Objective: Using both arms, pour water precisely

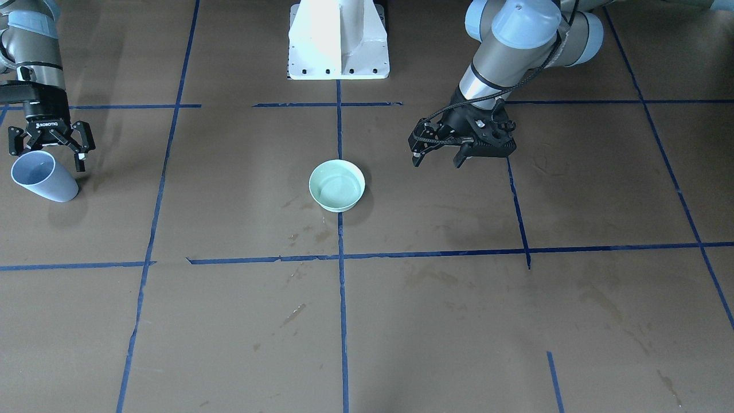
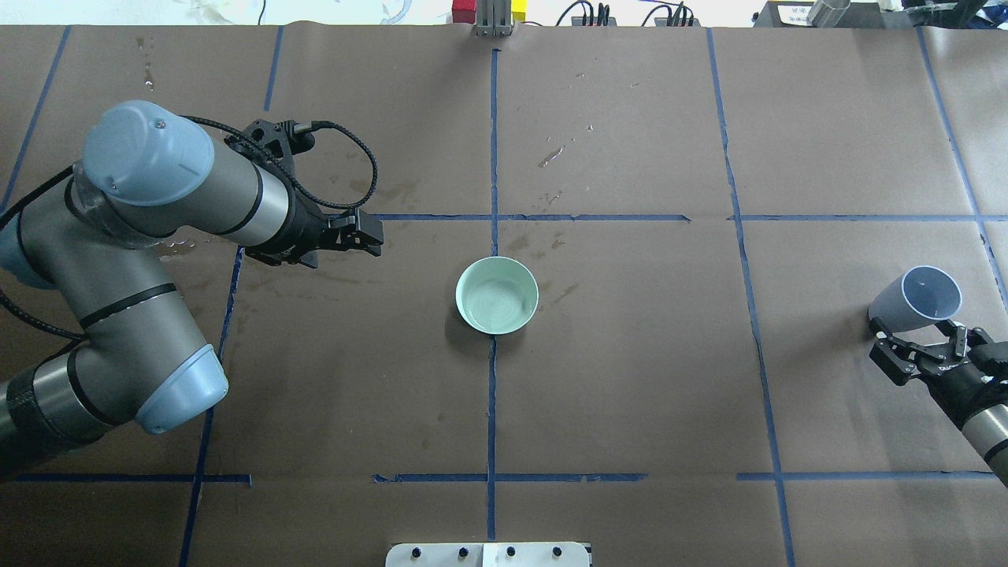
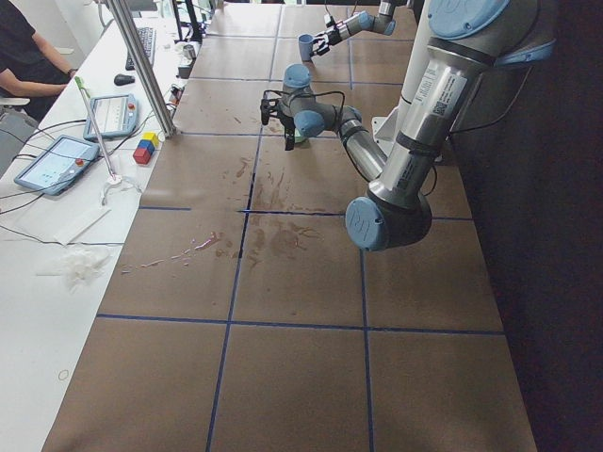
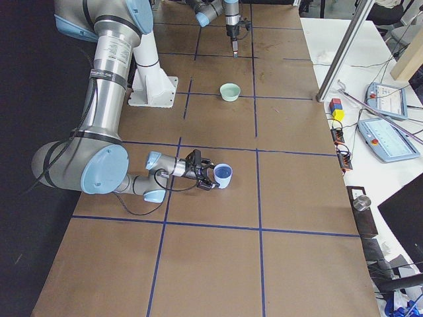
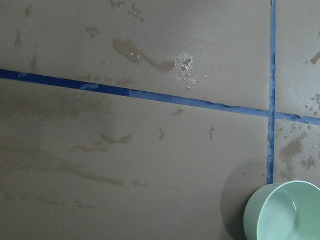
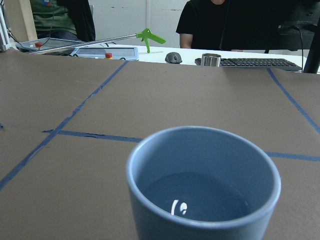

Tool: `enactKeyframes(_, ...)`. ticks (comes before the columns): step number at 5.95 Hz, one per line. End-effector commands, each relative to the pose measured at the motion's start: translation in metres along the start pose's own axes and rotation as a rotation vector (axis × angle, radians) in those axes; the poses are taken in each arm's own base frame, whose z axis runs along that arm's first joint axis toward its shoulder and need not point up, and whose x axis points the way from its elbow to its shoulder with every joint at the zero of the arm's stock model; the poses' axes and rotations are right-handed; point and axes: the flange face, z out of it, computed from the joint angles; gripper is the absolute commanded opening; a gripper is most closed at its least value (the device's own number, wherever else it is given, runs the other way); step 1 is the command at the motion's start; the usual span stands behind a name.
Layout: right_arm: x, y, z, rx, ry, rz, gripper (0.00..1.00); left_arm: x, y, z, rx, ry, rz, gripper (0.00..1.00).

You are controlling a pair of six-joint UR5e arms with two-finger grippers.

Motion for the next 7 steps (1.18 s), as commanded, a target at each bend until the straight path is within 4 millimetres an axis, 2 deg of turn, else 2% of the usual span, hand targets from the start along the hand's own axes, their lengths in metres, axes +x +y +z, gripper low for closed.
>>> enactKeyframes(1,0.004,-0.001,0.0,0.005,0.005,-0.017,1.0,0.0,0.0,-0.001,0.0,0.001,0.0,0.94)
enactKeyframes(7,0.01,-0.014,0.005,0.042,0.02,-0.007,1.0,-0.001,-0.002,-0.001,0.005,-0.001,-0.002,0.94)
